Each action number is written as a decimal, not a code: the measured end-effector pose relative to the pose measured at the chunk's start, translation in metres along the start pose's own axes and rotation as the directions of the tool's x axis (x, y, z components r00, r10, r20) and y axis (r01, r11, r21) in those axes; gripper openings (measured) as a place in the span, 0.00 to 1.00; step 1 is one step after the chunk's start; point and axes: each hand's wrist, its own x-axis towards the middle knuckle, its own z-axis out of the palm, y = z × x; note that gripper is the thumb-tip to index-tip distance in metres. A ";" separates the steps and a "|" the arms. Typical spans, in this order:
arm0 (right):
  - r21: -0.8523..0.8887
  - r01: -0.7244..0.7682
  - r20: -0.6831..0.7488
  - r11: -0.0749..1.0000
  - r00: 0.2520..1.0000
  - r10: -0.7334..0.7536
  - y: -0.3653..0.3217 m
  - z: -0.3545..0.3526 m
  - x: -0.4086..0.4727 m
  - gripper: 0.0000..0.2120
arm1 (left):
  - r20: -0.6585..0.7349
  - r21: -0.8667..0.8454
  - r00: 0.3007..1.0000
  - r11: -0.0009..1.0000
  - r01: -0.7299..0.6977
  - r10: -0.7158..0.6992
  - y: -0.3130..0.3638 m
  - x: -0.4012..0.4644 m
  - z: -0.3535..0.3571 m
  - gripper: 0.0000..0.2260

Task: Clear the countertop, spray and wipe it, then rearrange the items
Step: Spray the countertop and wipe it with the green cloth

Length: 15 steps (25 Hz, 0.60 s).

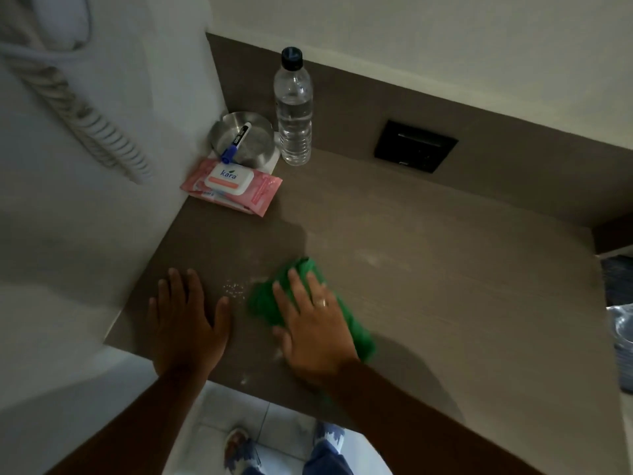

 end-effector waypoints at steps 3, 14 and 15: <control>-0.032 0.127 -0.002 0.991 0.992 -0.127 0.064 0.004 -0.059 0.32 | 0.006 0.021 1.000 1.000 0.013 -0.013 0.000 0.000 -0.001 0.34; -0.049 -0.121 -0.067 0.991 0.991 0.118 -0.008 -0.016 0.092 0.30 | 0.001 -0.053 1.000 0.998 0.015 -0.015 -0.004 -0.001 0.008 0.34; -0.055 -0.024 -0.031 0.998 0.999 0.023 -0.023 -0.013 0.084 0.30 | -0.006 -0.069 1.000 0.998 0.012 -0.012 -0.005 -0.001 0.007 0.33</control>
